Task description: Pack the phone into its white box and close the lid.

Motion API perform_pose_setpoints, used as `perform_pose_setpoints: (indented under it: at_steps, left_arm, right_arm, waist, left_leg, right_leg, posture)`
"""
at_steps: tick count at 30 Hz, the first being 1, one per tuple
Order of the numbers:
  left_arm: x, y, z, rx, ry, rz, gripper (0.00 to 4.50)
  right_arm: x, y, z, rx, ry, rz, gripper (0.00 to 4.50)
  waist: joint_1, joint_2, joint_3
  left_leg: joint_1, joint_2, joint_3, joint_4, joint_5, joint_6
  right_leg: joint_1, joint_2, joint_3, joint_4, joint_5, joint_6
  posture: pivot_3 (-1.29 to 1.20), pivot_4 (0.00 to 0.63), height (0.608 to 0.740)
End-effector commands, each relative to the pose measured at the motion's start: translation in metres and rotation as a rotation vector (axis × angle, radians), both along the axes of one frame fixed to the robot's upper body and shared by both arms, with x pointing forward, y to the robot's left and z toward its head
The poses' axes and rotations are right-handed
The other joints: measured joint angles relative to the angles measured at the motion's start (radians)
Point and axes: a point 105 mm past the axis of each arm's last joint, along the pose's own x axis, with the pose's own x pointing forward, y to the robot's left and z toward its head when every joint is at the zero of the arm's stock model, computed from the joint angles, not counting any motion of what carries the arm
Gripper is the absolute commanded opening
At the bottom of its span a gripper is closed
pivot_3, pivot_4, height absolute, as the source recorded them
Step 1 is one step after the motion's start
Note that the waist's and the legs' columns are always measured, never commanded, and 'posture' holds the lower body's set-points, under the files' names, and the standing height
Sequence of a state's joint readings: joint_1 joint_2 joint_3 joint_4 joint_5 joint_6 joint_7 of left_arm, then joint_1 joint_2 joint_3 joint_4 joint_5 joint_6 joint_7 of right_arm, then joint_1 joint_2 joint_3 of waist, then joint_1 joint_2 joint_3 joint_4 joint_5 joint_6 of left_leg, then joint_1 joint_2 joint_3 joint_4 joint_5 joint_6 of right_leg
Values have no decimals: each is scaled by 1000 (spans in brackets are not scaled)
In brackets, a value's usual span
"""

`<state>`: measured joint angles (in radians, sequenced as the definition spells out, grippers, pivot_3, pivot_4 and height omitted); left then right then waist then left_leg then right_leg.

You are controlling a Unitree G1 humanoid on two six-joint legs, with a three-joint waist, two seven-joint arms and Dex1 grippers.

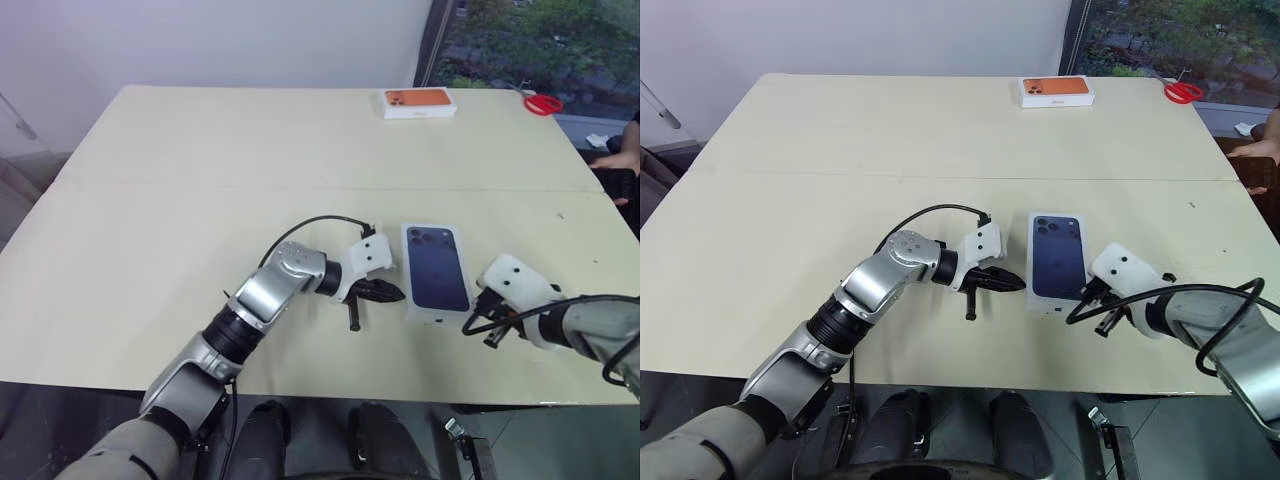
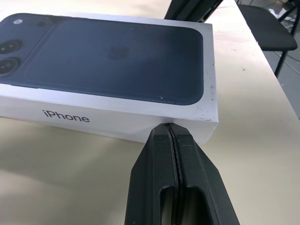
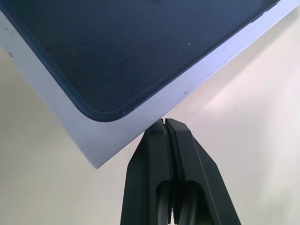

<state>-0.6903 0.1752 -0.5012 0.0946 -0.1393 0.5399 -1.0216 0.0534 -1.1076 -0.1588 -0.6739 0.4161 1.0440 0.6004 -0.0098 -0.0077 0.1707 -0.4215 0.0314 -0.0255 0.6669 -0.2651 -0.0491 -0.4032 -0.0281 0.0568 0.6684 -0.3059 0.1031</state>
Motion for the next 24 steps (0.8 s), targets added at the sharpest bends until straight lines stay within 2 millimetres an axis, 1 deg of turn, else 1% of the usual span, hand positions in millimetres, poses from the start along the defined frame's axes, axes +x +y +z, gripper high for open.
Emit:
perform_pose_setpoints:
  at_steps: [1,3,10,13,16,18,19,21,24]
  left_arm:
    - [-12,-9,6,-15,-28,-59,0]
    - [-12,-9,6,-13,-27,-60,0]
    - [-10,-9,3,-2,-26,-52,0]
    - [-7,-5,5,-8,-27,-40,0]
    - [-2,6,19,-67,-6,-29,0]
    - [8,9,40,-141,-3,8,0]
    - [12,10,46,-161,-3,25,0]
    - [22,5,56,-183,-20,72,0]
    - [37,-10,58,-170,-30,144,0]
  right_arm:
    - [-2,4,14,-27,-44,43,67]
    - [-3,2,15,-36,-43,45,67]
    - [-4,-8,35,-61,-75,52,67]
    - [-3,-10,43,-56,-96,55,67]
    - [-3,-6,55,-15,-128,79,67]
    - [-8,6,53,33,-115,128,67]
    - [-9,11,52,48,-109,143,67]
    - [-10,16,46,69,-97,152,67]
    - [-8,20,34,82,-75,138,67]
  waist:
    - [1,0,0]
    - [1,0,0]
    - [1,0,0]
    - [1,0,0]
    - [1,0,0]
    - [-1,0,0]
    - [0,0,0]
    - [3,0,0]
    - [14,0,0]
  left_leg:
    - [0,0,0,0,0,0]
    - [0,0,0,0,0,0]
    - [0,0,0,0,0,0]
    - [1,0,0,0,0,0]
    - [1,0,0,0,0,0]
    - [2,0,0,0,0,0]
    - [2,0,0,0,0,0]
    - [2,0,0,0,0,0]
    - [4,-1,-1,1,0,0]
  right_leg:
    - [0,0,0,0,0,0]
    - [0,0,0,0,0,0]
    - [1,0,0,0,0,0]
    - [1,0,0,0,0,0]
    - [1,0,0,0,0,0]
    - [1,0,0,0,0,0]
    - [1,0,0,0,0,0]
    - [1,0,0,0,0,0]
    - [6,-1,-1,-2,0,0]
  posture:
    - [0,150,732]
    - [0,150,732]
    - [0,150,732]
    - [0,150,732]
    - [0,150,732]
    - [0,150,732]
    - [0,150,732]
    - [0,150,732]
    - [0,150,732]
